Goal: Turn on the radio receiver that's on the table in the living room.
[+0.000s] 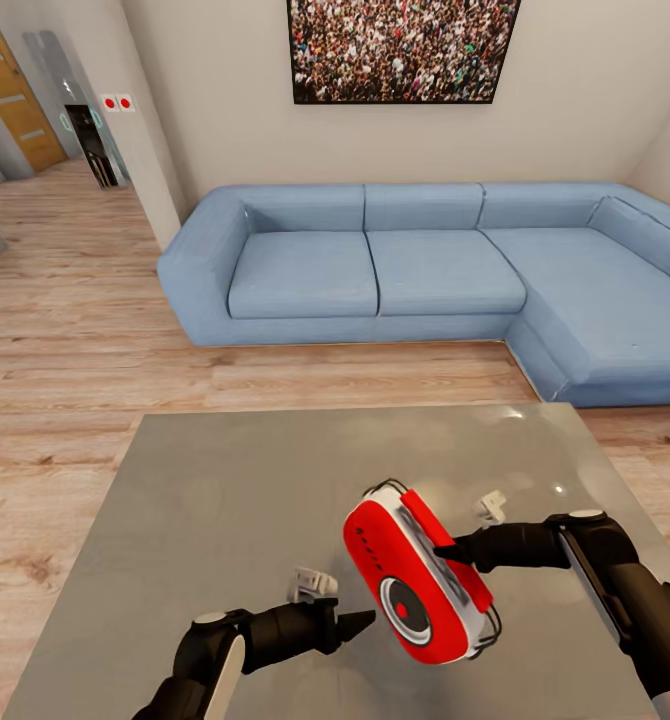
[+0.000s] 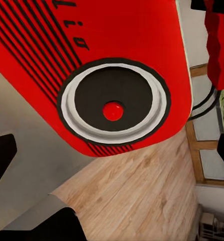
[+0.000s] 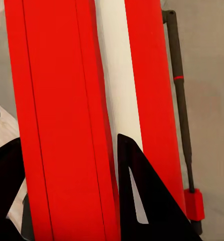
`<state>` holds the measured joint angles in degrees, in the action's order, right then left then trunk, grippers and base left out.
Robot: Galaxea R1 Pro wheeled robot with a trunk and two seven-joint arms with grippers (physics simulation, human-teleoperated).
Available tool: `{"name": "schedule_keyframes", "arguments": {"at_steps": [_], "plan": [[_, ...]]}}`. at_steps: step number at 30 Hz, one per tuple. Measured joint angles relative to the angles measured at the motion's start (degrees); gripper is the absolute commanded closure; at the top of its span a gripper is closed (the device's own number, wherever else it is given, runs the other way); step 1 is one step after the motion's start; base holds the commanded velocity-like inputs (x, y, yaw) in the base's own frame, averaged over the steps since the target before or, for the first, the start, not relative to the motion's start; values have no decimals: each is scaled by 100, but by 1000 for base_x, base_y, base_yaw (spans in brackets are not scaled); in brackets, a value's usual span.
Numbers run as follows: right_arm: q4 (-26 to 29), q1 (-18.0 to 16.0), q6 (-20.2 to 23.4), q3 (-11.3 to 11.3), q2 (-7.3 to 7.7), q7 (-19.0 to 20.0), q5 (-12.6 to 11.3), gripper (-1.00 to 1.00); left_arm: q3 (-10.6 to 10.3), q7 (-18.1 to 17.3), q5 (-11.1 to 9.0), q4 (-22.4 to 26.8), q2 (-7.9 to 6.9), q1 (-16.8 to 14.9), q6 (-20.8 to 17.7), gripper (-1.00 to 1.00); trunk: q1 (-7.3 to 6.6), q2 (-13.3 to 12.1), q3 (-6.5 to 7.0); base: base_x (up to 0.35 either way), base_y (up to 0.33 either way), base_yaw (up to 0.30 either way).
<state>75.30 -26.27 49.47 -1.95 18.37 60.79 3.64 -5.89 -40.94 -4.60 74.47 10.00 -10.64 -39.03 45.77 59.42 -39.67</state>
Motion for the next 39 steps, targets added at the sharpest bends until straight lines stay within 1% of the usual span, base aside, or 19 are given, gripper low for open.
{"name": "schedule_keyframes", "arguments": {"at_steps": [1,6,9,16,20,21,35,38,39], "plan": [[-1,0,-20,1,0,15,28,100,0,-1,-2,2,0,0,0,-100,0,0,0,0,0,0],[0,0,-15,2,0,42,19,100,7,1,-10,5,0,0,0,-100,0,0,0,0,0,0],[0,0,-16,-6,-2,46,26,100,8,24,-31,-75,0,-53,72,-100,0,0,0,0,0,0],[0,0,-16,-10,-5,47,36,100,17,36,-62,-730,0,-421,253,-100,0,0,0,0,0,0],[0,0,-15,-8,-8,44,48,100,17,40,-127,-848,0,-487,338,-100,0,0,0,0,0,0],[0,0,-17,-9,-8,43,54,100,17,41,-135,-860,0,-491,345,100,0,0,0,0,0,0],[-4,0,-16,-15,-12,33,75,100,5,42,-217,-926,0,-510,379,100,0,0,0,0,0,0],[-1,0,-17,-15,-16,32,76,100,-109,42,-283,-933,0,-510,386,100,0,0,0,0,0,0],[-1,0,-21,-15,-16,31,79,100,-196,42,-316,-945,0,-510,396,100,0,0,0,0,0,0]]}}
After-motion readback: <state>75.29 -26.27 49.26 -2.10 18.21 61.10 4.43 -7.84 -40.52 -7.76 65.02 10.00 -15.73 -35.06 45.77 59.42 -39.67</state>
